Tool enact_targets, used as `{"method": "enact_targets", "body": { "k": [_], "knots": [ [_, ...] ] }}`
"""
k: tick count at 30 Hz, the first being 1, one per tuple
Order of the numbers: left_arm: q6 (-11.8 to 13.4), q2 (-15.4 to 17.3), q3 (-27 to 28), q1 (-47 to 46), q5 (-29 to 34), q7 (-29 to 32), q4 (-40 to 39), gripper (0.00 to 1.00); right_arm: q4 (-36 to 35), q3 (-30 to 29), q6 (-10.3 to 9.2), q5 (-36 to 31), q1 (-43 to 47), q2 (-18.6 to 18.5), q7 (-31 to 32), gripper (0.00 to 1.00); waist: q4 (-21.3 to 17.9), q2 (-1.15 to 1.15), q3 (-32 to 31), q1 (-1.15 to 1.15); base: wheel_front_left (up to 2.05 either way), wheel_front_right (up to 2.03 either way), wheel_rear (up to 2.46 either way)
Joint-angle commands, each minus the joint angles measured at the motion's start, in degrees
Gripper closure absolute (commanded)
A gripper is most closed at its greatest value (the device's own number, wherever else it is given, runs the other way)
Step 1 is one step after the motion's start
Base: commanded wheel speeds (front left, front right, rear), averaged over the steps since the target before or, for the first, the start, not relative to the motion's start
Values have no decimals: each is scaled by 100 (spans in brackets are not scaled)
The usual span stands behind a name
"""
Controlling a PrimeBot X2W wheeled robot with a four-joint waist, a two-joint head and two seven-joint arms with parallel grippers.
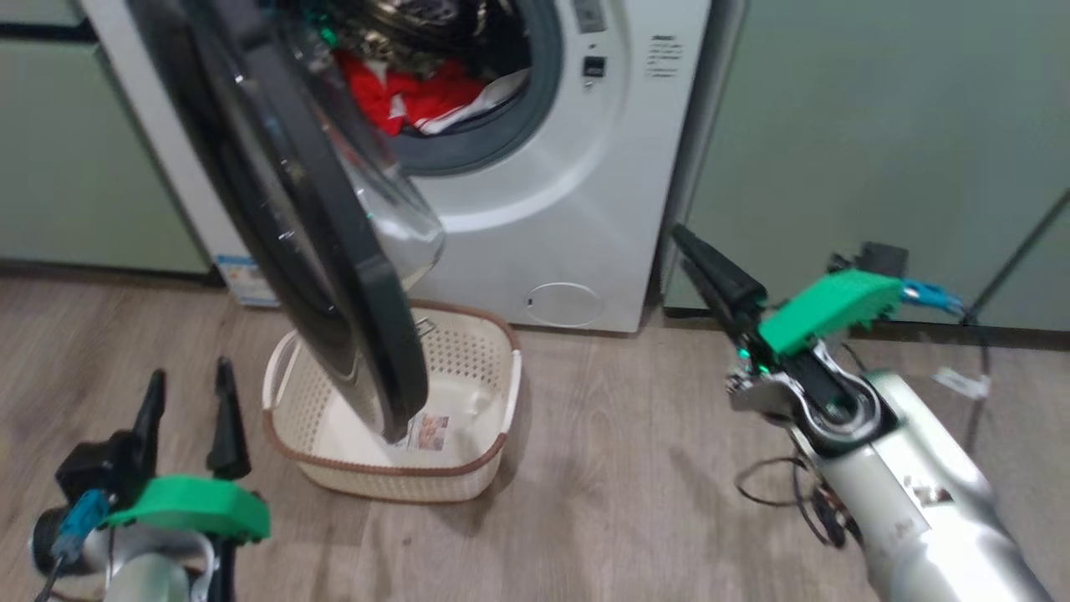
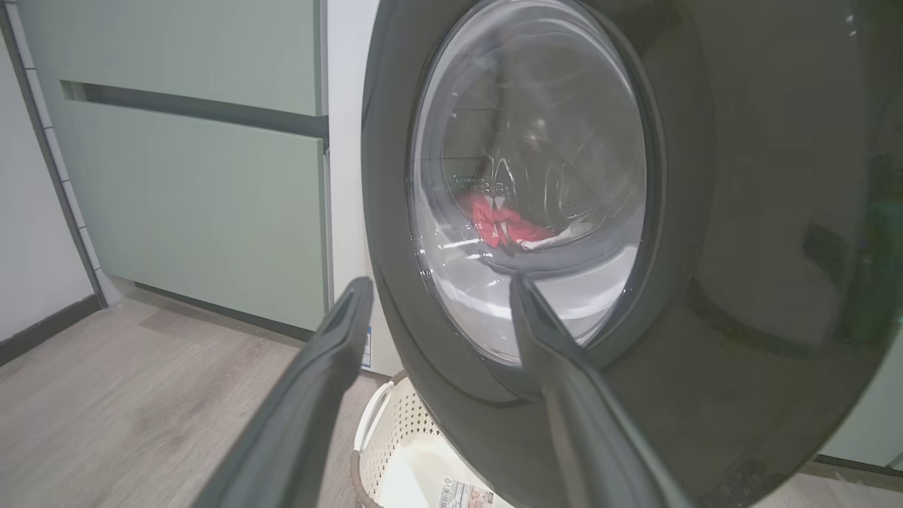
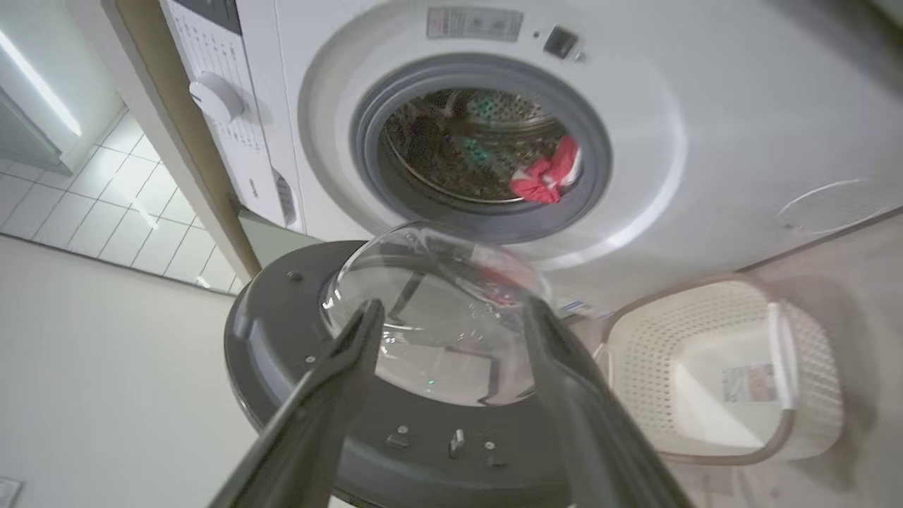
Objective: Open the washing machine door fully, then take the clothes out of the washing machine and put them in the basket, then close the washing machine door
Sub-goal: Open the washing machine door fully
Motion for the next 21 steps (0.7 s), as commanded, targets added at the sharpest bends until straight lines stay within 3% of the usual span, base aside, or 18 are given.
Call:
{"method": "enact_targets", "body": {
  "k": [1,10,14,18,19,21],
  "knots": [
    [-37,162,252,-127,12,-38,-159,0,-312,11,43,-236,58,-105,-274,0,-187,0,-116,0,0,0,0],
    [-66,179,393,-45,51,-38,-236,0,-570,503,43,-1605,690,-928,-2326,0,-480,0,-201,0,0,0,0],
    [-74,201,403,-54,47,-38,-221,0,-390,543,43,-2198,863,-1175,-2759,0,-559,0,-189,0,0,0,0],
    [-79,203,413,-53,30,-38,-216,0,-498,-436,43,-3450,1171,-1125,-2778,0,-629,0,-164,0,0,0,0],
    [-79,203,413,-53,30,-38,-216,0,-498,-436,43,-3450,1171,-1125,-2778,0,-629,0,-164,0,0,0,0],
    [-80,199,407,-46,27,-38,-200,0,-666,-896,43,-4307,1437,-1022,-2779,0,-646,0,-161,0,0,0,0]
  ]
}}
